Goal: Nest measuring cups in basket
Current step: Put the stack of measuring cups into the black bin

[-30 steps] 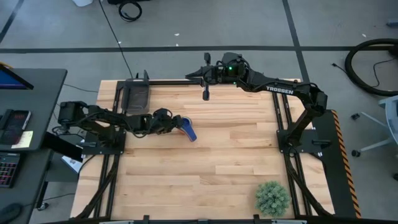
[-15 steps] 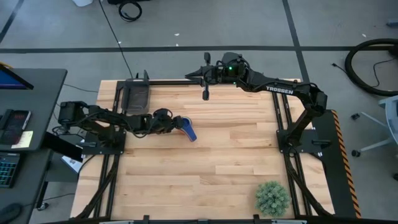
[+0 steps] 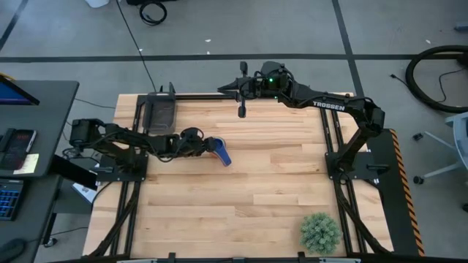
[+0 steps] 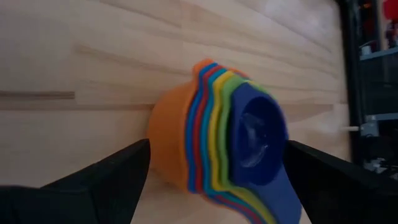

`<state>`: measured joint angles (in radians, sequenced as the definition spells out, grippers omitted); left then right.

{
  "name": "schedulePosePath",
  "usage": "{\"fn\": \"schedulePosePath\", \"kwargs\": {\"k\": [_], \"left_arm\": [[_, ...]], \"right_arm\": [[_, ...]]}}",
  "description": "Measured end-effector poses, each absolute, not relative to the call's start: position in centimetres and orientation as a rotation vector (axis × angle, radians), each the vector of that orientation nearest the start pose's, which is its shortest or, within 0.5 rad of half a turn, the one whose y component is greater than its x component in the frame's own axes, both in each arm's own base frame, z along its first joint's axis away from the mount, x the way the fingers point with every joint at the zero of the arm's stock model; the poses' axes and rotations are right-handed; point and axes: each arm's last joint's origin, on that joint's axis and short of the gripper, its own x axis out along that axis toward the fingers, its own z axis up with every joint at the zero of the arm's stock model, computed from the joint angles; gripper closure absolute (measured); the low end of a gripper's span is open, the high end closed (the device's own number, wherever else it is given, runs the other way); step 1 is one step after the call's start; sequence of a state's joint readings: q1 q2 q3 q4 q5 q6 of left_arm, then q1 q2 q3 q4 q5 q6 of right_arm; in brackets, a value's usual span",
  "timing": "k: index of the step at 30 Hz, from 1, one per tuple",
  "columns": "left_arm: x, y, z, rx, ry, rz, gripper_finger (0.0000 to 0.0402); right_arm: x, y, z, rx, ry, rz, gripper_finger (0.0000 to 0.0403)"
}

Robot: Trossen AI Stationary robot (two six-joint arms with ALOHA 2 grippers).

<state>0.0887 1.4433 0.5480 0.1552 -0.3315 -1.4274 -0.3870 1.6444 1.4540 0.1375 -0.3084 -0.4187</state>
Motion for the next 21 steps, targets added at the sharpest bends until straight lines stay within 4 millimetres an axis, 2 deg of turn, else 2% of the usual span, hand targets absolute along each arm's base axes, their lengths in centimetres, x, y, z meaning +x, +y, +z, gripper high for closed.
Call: {"fn": "schedulePosePath", "kwargs": {"k": [21], "left_arm": [[25.6,4.7,14.3,-1.224,0.353,0.845,0.0035]], "right_arm": [[36.1,-13.8,37.5,-0.402,0.062,-0.068,0.0373]]}}
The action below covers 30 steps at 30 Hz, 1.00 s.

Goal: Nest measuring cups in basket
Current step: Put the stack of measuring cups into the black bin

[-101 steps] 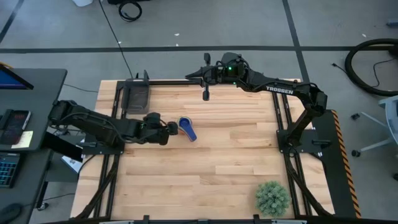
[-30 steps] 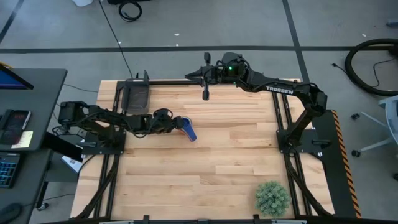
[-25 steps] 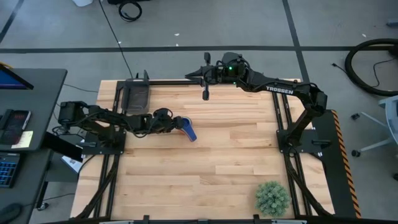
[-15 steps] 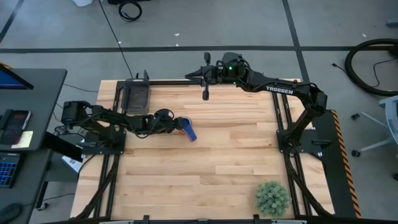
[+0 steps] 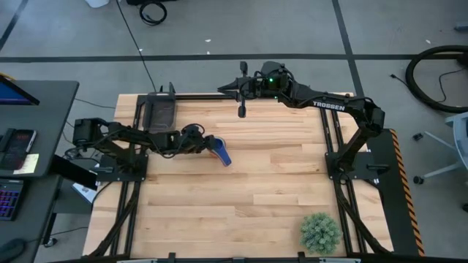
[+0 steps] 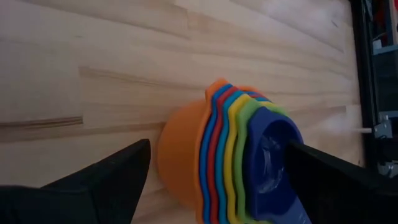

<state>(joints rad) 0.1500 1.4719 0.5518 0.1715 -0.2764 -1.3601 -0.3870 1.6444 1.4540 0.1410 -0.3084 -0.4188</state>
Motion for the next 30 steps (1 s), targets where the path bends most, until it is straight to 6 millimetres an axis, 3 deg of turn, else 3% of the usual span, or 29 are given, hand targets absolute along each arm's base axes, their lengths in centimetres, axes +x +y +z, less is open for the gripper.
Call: {"fn": "schedulePosePath", "kwargs": {"k": [11,22,30], "left_arm": [[25.7,4.6,14.3,-1.180,0.405,0.779,0.0035],[25.5,5.8,14.3,-1.189,0.448,0.747,0.0035],[26.5,6.2,16.1,-1.110,0.555,0.784,0.0035]], "right_arm": [[36.1,-13.8,37.5,-0.402,0.062,-0.067,0.0373],[36.1,-13.8,37.5,-0.402,0.062,-0.068,0.0373],[36.1,-13.8,37.5,-0.402,0.062,-0.068,0.0373]]}}
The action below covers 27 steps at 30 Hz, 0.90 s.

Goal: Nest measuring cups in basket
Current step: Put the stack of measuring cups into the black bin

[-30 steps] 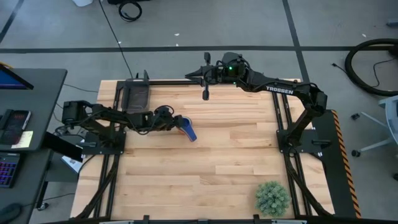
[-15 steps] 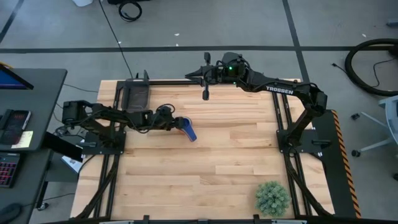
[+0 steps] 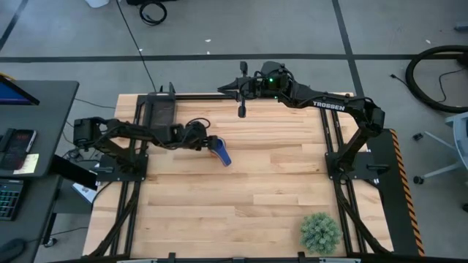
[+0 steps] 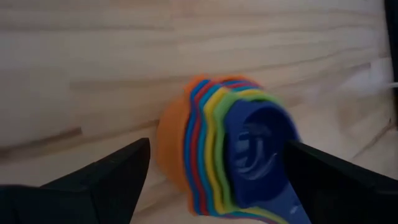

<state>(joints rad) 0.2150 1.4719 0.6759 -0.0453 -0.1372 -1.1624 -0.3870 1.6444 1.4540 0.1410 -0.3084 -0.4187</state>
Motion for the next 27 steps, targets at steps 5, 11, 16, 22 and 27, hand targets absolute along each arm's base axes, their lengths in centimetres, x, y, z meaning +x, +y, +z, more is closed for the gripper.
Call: {"fn": "schedulePosePath", "kwargs": {"k": [5,11,16,22,27], "left_arm": [[26.6,6.6,16.3,-1.098,0.560,0.783,0.0035],[26.5,6.5,16.2,-1.099,0.576,0.786,0.0035],[26.6,6.5,16.5,-1.105,0.596,0.782,0.0035],[27.0,6.6,17.5,-1.040,0.651,0.776,0.0035],[26.9,6.7,17.5,-1.020,0.666,0.778,0.0035]], "right_arm": [[36.1,-13.8,37.5,-0.401,0.062,-0.067,0.0373],[36.1,-13.8,37.5,-0.401,0.063,-0.068,0.0373],[36.1,-13.8,37.5,-0.401,0.062,-0.068,0.0373],[36.1,-13.8,37.5,-0.402,0.062,-0.068,0.0373],[36.1,-13.8,37.5,-0.402,0.062,-0.067,0.0373]]}}
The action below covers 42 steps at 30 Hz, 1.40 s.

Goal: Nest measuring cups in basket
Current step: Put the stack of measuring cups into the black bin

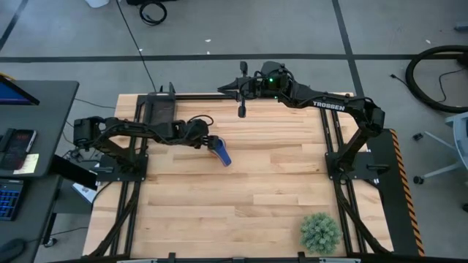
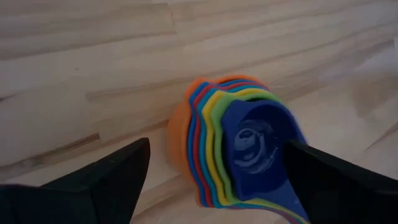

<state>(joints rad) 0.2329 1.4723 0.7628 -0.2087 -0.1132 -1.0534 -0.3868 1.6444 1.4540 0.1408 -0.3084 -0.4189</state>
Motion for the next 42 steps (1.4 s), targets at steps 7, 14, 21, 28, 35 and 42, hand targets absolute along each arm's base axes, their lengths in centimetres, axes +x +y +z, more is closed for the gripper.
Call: {"fn": "schedulePosePath", "kwargs": {"k": [7,14,21,28,35,42], "left_arm": [[26.8,6.8,17.4,-1.022,0.680,0.786,0.0035],[27.5,7.1,15.9,-1.051,0.705,0.782,0.0035],[28.0,7.6,15.5,-1.055,0.688,0.770,0.0035],[27.9,7.6,15.5,-1.045,0.683,0.780,0.0035],[27.9,7.7,15.6,-1.069,0.643,0.829,0.0036],[27.9,7.7,15.6,-1.067,0.633,0.843,0.0036]], "right_arm": [[36.1,-13.8,37.5,-0.401,0.062,-0.067,0.0373],[36.1,-13.8,37.5,-0.402,0.062,-0.068,0.0373],[36.1,-13.8,37.5,-0.402,0.061,-0.068,0.0373],[36.1,-13.8,37.5,-0.402,0.061,-0.068,0.0373],[36.1,-13.8,37.5,-0.402,0.061,-0.068,0.0373],[36.1,-13.8,37.5,-0.402,0.061,-0.068,0.0373]]}}
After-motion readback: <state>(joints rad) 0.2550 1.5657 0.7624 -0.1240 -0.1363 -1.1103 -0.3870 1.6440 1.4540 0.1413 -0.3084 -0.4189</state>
